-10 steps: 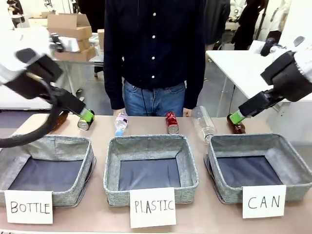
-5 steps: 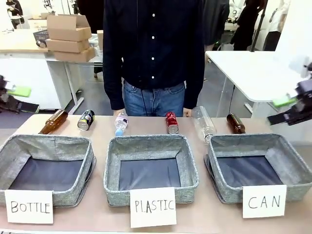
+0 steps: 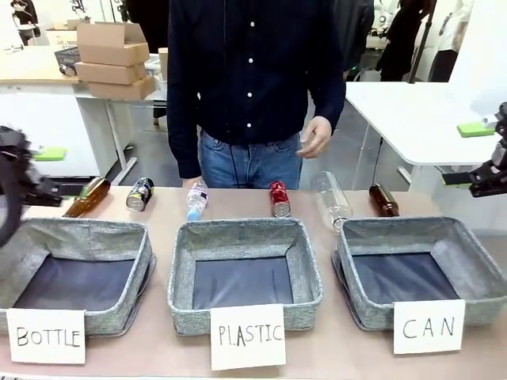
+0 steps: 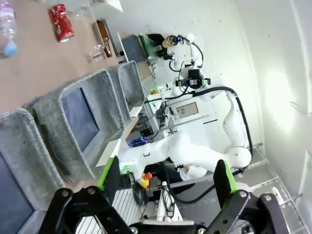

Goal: Sort the can waste into the basket.
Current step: Pick up the can waste from the table and place it in the right Fabric basket.

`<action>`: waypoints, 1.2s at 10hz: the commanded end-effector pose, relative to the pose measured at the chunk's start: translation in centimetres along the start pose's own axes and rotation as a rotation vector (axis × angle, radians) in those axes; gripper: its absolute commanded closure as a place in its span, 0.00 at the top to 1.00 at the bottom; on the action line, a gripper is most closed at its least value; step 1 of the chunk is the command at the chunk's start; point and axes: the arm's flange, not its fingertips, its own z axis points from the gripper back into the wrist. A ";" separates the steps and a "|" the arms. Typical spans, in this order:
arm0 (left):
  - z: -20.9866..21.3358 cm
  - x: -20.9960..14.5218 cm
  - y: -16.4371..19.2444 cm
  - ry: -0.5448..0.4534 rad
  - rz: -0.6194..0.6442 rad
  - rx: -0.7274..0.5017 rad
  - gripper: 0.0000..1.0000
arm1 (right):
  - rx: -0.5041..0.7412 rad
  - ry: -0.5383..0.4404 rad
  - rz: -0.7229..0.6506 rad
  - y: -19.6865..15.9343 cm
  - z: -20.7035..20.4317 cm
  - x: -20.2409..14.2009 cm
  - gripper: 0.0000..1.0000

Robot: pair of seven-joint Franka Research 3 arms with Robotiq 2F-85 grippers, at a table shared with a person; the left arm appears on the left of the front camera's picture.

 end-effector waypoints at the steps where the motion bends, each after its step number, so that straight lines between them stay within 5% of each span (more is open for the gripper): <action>1: 0.9 -0.4 -1.9 -0.005 -0.054 0.006 1.00 | 0.007 0.018 0.049 0.2 0.1 -0.1 1.00; 10: 0.9 -0.4 -1.9 -0.005 -0.054 0.006 1.00 | 0.007 0.018 0.049 0.2 0.1 -0.1 1.00; 11: 1.0 -0.3 -1.9 0.013 -0.027 0.034 1.00 | 0.007 0.018 0.049 0.2 0.1 -0.1 1.00; 12: 0.3 3.7 -1.8 -0.007 0.033 0.307 1.00 | 0.007 0.018 0.049 0.2 0.1 -0.1 1.00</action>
